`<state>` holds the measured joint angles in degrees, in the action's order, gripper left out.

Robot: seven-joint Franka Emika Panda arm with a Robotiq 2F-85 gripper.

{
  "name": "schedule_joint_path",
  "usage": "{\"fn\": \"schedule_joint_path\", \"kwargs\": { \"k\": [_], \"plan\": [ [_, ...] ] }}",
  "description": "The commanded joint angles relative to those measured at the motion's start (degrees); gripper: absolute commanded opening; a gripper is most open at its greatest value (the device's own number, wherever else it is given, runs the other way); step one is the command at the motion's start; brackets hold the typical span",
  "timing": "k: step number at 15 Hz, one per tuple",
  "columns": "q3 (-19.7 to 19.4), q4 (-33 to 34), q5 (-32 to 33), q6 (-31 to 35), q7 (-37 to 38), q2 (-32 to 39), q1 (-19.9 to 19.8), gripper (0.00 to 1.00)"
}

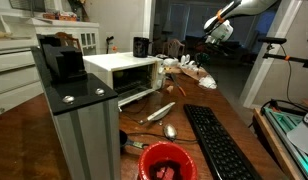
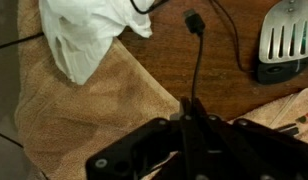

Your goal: Move the black cable to the right, then move it backwards

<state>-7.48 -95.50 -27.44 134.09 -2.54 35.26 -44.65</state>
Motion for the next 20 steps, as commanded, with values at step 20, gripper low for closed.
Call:
{"fn": "schedule_joint_path", "kwargs": {
  "k": [20],
  "plan": [
    [1.0,-22.4,9.7,13.7,-30.5,-10.7,1.4,0.01]
  ]
}}
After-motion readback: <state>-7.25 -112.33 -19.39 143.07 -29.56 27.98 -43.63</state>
